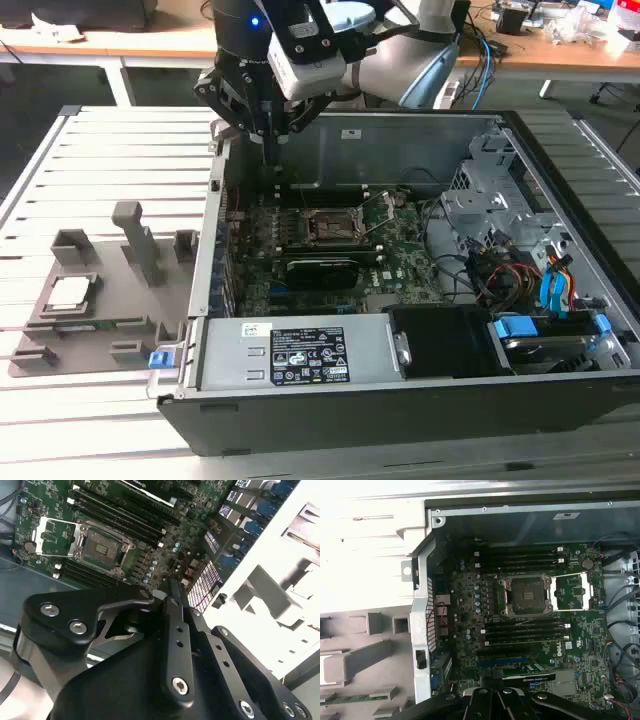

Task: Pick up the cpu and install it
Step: 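Reach for the cpu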

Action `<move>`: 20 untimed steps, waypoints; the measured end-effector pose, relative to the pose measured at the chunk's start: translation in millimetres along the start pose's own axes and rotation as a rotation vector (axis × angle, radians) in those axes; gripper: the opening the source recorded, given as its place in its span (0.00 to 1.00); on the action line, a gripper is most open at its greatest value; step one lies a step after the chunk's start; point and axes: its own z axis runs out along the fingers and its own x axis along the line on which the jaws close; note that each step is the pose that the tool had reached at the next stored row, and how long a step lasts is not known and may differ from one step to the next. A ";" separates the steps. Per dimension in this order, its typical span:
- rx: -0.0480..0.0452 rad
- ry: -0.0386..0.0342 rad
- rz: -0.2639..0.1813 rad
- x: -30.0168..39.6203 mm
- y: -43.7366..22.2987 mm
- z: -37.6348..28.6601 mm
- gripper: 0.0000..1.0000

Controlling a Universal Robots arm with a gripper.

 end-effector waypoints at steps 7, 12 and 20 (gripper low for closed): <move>0.0000 -0.0002 0.000 24.8 -1.8 -0.7 0.11; -0.0001 -0.0002 0.000 40.6 -3.0 -1.1 0.11; 0.0000 -0.0002 0.000 52.7 -3.9 -1.4 0.11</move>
